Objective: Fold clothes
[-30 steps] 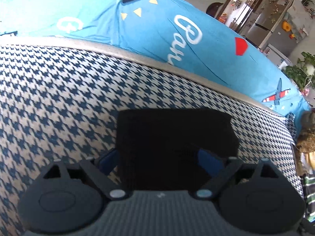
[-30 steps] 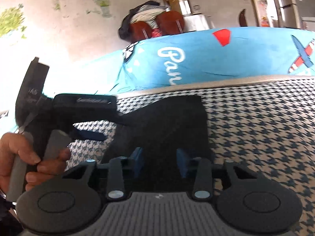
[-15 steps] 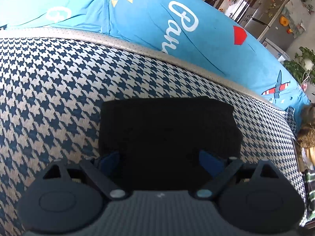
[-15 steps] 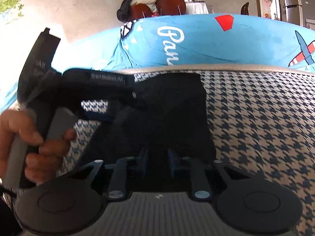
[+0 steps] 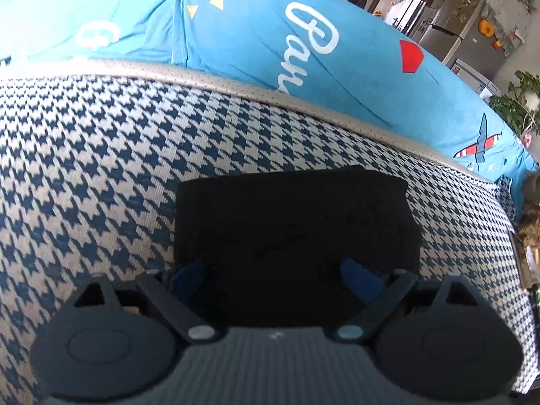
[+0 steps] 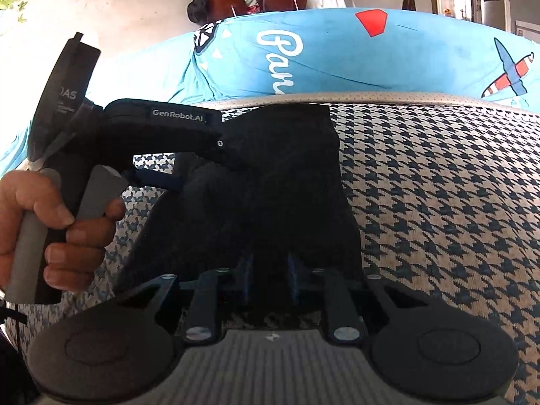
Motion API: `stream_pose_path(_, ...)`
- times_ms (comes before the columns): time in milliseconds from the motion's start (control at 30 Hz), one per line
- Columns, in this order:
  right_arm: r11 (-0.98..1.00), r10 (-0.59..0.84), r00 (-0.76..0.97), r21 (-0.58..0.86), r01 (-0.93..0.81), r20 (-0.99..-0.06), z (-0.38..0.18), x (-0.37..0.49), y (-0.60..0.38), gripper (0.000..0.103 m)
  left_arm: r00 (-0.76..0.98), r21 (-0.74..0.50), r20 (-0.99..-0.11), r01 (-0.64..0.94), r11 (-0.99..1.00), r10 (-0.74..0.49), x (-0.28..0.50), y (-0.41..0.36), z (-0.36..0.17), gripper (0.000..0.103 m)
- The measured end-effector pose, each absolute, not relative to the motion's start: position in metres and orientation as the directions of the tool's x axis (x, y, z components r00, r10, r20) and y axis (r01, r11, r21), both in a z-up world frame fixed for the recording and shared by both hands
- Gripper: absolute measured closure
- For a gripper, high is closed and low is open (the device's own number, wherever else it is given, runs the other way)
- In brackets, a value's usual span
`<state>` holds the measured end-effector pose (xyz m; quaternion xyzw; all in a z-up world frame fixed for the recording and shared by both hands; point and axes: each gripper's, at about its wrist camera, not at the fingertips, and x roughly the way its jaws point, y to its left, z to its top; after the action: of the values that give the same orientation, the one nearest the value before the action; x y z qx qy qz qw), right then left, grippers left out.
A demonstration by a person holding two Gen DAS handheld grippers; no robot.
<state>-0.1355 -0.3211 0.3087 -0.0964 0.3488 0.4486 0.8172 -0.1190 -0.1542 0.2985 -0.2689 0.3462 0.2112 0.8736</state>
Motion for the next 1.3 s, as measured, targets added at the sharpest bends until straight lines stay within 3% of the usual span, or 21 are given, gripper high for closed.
stream_pose_path(200, 0.622, 0.668, 0.404, 0.172, -0.764, -0.625, 0.322, -0.132, -0.325, 0.068, 0.667, -0.294, -0.718, -0.548, 0.783, 0.197, -0.137, -0.169, 0.311, 0.006)
stream_pose_path(500, 0.667, 0.614, 0.422, 0.152, -0.73, -0.667, 0.313, -0.128, -0.313, 0.066, 0.632, -0.234, -0.746, -0.546, 0.805, 0.212, -0.172, -0.196, 0.312, 0.006)
stream_pose_path(633, 0.675, 0.603, 0.414, 0.158, -0.721, -0.682, 0.307, -0.126, -0.311, 0.056, 0.591, -0.214, -0.777, -0.569, 0.794, 0.214, -0.178, -0.203, 0.301, 0.005)
stream_pose_path(800, 0.67, 0.584, 0.421, 0.12, -0.732, -0.694, 0.303, -0.129, -0.309, 0.053, 0.569, -0.23, -0.794, -0.605, 0.763, 0.212, -0.183, -0.198, 0.288, 0.0)
stream_pose_path(1033, 0.654, 0.582, 0.43, 0.083, -0.752, -0.69, 0.299, -0.131, -0.307, 0.045, 0.563, -0.18, -0.785, -0.605, 0.776, 0.257, -0.184, -0.202, 0.287, 0.0)
stream_pose_path(1300, 0.673, 0.614, 0.411, 0.175, -0.719, -0.674, 0.308, -0.13, -0.323, 0.037, 0.595, -0.146, -0.728, -0.619, 0.771, 0.34, -0.204, -0.218, 0.307, 0.0)
